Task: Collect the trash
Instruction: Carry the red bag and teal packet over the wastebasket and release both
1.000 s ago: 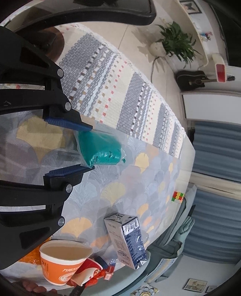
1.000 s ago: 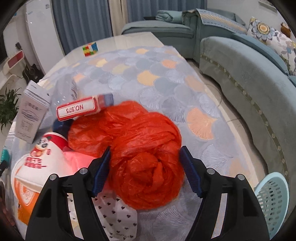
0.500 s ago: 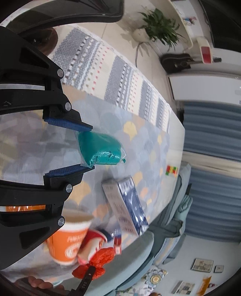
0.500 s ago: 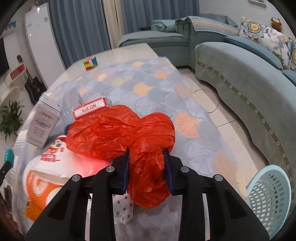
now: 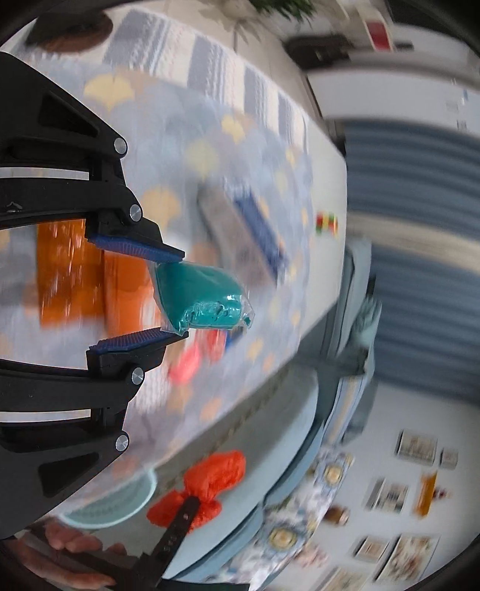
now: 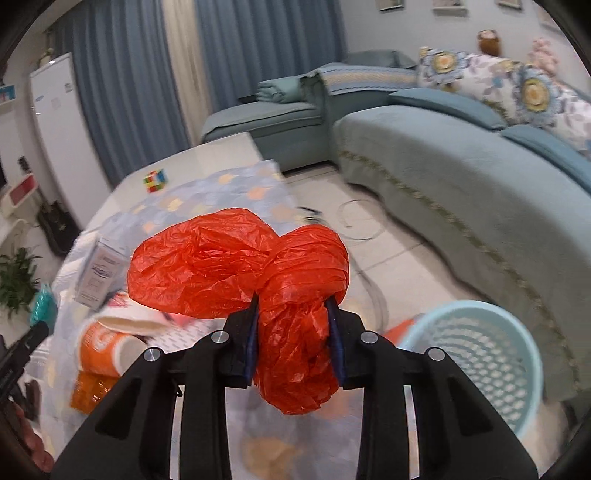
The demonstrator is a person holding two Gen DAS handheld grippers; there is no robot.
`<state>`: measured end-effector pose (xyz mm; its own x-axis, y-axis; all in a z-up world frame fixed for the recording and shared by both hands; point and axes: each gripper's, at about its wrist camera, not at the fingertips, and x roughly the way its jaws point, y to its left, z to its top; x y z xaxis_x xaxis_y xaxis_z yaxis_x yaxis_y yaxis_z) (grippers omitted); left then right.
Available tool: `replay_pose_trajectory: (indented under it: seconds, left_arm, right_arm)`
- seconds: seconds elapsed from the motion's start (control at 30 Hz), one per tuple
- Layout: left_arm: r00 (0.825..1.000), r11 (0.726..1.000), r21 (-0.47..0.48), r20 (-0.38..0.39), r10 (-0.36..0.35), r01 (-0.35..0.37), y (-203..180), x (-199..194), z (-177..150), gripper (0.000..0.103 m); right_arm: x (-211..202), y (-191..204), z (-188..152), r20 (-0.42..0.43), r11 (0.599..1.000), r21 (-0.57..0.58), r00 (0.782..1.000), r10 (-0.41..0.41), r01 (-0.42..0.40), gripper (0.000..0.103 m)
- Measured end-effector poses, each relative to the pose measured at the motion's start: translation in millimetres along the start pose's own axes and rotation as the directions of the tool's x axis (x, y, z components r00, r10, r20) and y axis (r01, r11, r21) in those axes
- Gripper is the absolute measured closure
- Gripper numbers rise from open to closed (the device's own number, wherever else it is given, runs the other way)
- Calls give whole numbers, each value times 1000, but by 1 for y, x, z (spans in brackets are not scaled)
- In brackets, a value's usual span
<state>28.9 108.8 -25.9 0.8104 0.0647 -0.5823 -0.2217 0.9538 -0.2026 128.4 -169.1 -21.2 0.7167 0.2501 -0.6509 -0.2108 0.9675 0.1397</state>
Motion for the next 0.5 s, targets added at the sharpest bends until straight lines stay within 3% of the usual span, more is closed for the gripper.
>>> replay_pose_trajectory:
  seconds: [0.2,0.5]
  left_arm:
    - [990,982,129,-33,-138,141,-79,3,0,69]
    - [950,902,300,-101,-294,311,-190,15,-10,69]
  right_arm:
    - [-35,-46,-18,11,990,21,990,-139,139,75]
    - [-68,-126,-35,-26,956,126,965,-262,264,75]
